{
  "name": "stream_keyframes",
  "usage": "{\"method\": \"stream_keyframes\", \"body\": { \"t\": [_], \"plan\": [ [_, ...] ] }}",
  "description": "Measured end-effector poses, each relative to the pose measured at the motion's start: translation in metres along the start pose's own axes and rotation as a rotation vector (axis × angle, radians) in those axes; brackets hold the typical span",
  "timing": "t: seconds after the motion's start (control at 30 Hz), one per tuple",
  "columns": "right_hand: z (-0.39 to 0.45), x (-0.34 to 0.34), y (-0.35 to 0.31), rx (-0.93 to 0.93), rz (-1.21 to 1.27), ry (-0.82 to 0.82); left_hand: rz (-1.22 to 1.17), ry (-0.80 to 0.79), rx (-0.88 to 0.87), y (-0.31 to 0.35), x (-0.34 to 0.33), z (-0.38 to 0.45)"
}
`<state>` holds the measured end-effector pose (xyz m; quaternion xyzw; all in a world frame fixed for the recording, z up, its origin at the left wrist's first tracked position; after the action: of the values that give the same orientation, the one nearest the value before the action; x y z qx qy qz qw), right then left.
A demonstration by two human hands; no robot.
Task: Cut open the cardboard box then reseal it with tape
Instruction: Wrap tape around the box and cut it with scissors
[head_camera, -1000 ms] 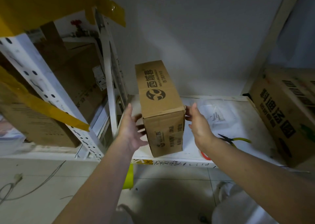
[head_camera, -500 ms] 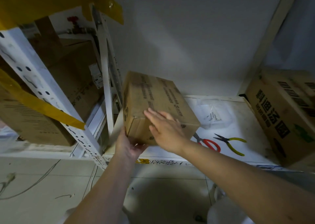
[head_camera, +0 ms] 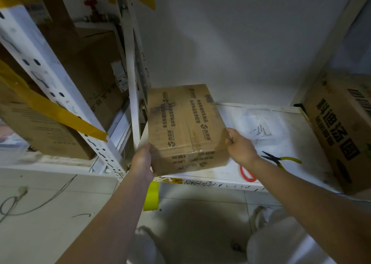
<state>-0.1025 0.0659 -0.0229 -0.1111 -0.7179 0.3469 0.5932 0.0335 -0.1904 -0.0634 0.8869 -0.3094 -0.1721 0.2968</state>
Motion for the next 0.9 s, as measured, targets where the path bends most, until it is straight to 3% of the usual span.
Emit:
{"method": "stream_keyframes", "body": {
  "t": [0.37, 0.77, 0.83, 0.9],
  "plan": [
    [0.007, 0.011, 0.047, -0.072, 0.237, 0.045, 0.204, -0.092, -0.112, 0.008, -0.031, 0.0],
    [0.005, 0.011, 0.043, -0.067, 0.114, 0.055, 0.167, -0.025, -0.113, 0.005, -0.019, 0.018],
    [-0.001, 0.02, 0.032, -0.064, -0.007, 0.15, 0.128, -0.001, -0.131, 0.002, -0.006, 0.019],
    [-0.015, 0.042, 0.009, -0.004, -0.104, 0.396, 0.056, 0.064, -0.142, -0.001, 0.015, 0.028]
  ]
}}
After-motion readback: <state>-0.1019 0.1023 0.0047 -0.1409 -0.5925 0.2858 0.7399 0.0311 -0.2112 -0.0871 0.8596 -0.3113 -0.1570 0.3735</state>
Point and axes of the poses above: each hand's wrist, its own z-axis towards the middle knuckle, its own x-axis out of the back of the hand, y = z × x, the point moved 9 cm from there along z, towards the middle knuckle, and after that the axes turned 8 degrees about x, right-handed, at the moved point
